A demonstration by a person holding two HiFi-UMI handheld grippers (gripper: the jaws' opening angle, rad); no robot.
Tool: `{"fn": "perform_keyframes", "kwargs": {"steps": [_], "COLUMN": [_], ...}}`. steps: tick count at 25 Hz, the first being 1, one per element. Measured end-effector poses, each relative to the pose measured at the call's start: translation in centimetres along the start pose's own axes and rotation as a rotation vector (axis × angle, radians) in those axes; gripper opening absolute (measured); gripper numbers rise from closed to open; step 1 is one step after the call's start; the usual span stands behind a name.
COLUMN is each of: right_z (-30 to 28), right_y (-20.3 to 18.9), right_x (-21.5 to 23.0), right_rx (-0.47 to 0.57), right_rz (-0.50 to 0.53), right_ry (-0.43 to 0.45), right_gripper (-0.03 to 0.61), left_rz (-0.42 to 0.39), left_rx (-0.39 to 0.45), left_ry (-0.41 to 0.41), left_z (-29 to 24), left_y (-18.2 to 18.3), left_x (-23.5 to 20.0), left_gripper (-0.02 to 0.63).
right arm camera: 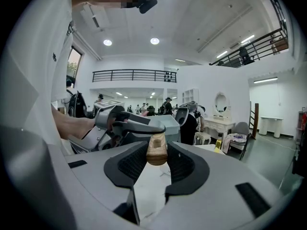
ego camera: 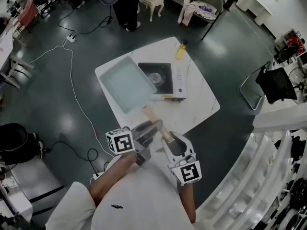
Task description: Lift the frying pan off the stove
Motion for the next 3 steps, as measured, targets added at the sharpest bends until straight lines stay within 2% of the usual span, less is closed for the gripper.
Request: {"fn": "perform_keyframes", "kwargs": {"steps": [3], "right_z": [-0.21], "right_y": [0.05], "right_x": [-0.02], "right_rx": [-0.001], "right_rz": [-0.001], "right_ry": [-0.002], "right_gripper": [0.115], "left_rz": [0.007], "left_rx": [-0.002], "left_ry": [-0.001], "left_z": [-0.02], "left_y": [0.19], "left_x": [0.02], "left_gripper": [0.133]}}
Point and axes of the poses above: the fingertips, and each gripper's own axes: z backward along the fingers, x to its right, y out of its top, the point moved 6 cm from there along z, backward along the fingers, and after that the axes turned 10 degrees about z, right-handed, at the moved point
